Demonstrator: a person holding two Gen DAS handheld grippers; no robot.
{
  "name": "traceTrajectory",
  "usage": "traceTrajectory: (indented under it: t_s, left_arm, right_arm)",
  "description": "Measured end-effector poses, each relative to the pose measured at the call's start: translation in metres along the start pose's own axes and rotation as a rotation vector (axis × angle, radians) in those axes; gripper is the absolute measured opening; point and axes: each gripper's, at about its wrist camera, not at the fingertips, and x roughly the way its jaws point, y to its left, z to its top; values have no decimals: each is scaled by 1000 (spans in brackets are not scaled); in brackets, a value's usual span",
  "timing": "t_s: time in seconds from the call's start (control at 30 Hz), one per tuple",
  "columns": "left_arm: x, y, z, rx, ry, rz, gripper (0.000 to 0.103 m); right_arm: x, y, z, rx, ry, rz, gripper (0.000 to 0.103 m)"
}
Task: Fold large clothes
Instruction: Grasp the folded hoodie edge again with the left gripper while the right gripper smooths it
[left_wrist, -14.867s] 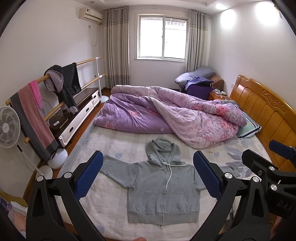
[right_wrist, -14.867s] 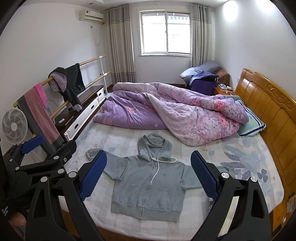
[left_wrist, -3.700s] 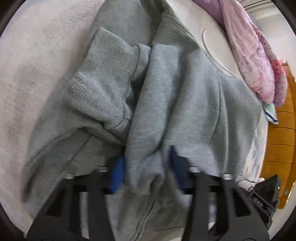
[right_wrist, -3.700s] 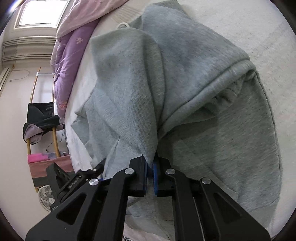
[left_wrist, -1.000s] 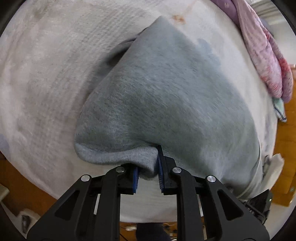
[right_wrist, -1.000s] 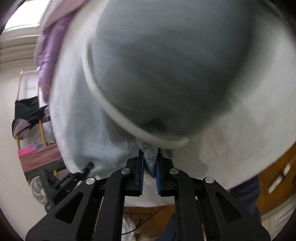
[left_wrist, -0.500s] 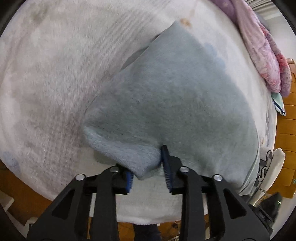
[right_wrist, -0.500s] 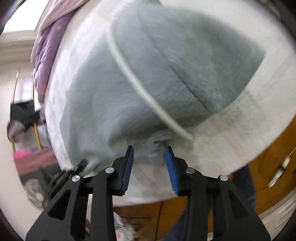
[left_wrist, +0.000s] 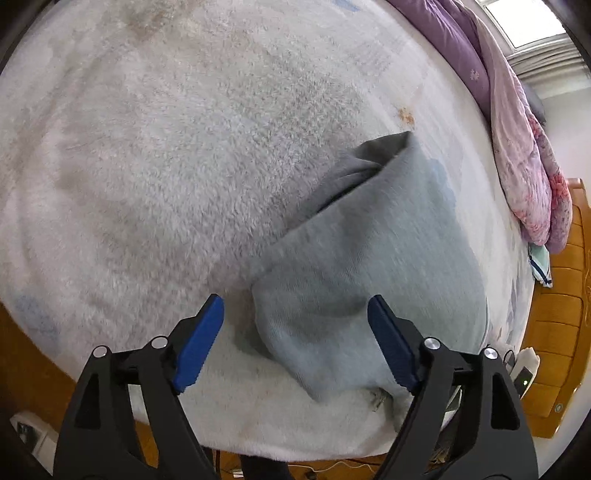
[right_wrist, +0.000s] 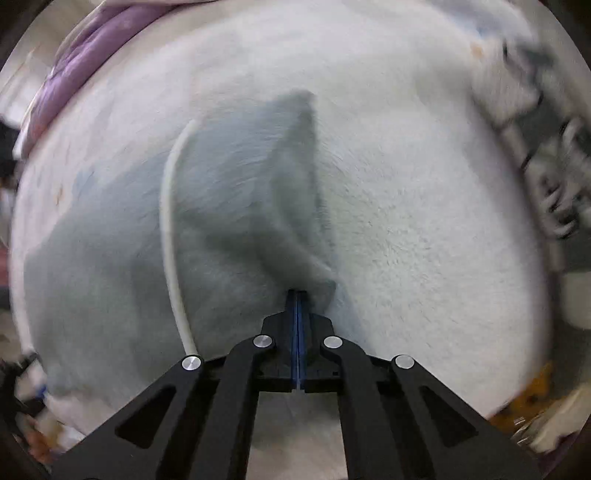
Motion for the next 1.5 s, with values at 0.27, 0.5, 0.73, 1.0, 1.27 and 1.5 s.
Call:
traceTrajectory:
  t_s: [0.27,0.5,0.73,1.0,1.27,1.5]
  left_arm:
    - [31,-3,6,4,13,2,84]
    - [39,7,8,-30,13,-47,87]
    - [37,12,-4,-31,29,-98,86]
    - [34,30,-21,-60,23,-133,76]
    - [38,21,-24,26,8,-95,34]
    - [31,-2,-20,100,2,-108,10]
  right_arm:
    - [-67,68,-7,-117,-100,61,2]
    - [-18,179,12,-263,-87,208,3]
    - [52,195,24,-252,5,168,0]
    - [3,176,-22,-204,100,198,6]
    - [43,159,-54,-190,133,165,0]
    - [26,152,-58,-202,111,223,3]
